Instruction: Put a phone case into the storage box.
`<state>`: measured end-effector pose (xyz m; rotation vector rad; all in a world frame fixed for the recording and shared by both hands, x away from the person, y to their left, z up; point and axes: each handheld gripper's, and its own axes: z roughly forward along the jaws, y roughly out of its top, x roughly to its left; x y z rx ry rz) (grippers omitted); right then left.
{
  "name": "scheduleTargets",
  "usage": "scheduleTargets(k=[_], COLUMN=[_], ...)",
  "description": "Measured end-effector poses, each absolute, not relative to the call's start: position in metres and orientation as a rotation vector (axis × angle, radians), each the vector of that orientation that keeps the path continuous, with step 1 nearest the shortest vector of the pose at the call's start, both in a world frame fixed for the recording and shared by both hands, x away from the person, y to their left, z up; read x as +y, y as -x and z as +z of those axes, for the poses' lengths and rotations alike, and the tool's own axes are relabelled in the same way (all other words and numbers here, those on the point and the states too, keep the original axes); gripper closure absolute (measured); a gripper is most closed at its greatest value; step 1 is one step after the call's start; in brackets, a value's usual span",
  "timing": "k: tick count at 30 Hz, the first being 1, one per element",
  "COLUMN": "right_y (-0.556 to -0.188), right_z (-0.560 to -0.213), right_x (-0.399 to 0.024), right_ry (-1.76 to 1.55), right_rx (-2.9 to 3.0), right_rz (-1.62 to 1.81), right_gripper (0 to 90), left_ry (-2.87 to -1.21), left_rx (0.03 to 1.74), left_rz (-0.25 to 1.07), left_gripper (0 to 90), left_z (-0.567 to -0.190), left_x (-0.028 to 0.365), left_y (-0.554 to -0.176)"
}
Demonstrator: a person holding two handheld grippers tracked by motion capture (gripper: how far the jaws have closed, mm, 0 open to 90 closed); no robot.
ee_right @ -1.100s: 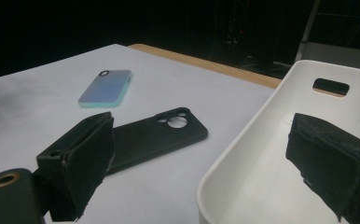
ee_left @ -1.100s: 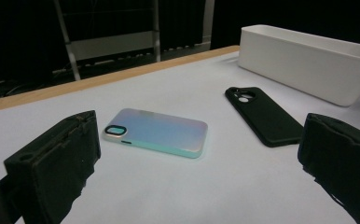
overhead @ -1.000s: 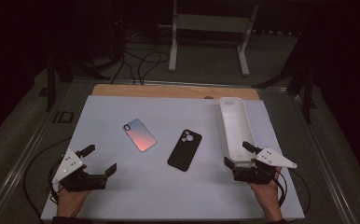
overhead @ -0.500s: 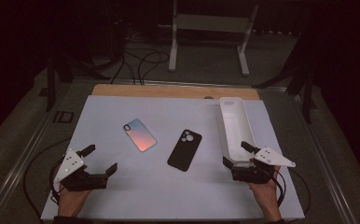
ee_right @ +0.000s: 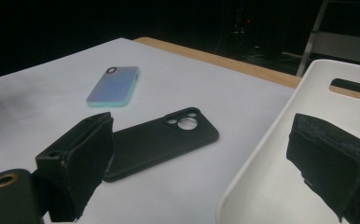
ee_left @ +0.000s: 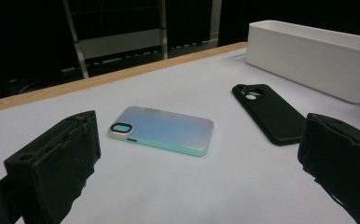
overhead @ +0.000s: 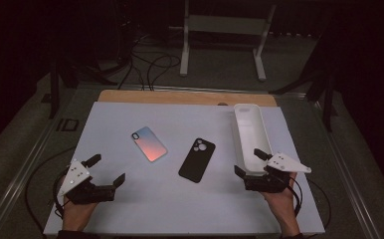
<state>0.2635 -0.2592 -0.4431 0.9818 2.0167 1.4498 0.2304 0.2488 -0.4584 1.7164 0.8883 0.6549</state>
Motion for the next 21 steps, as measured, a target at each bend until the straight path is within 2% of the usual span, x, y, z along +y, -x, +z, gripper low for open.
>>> scheduleTargets(k=[21], right_y=[-0.289], right_z=[-0.421], right_x=[-0.223], right_ry=[-0.945], right_rx=[2.112], right_rz=[1.452], right_gripper=[7.5], left_ry=[-1.727], left_rx=[0.894], left_rz=[0.673], left_gripper=[0.0], left_z=[-0.460], left_x=[0.248], left_y=[-0.230])
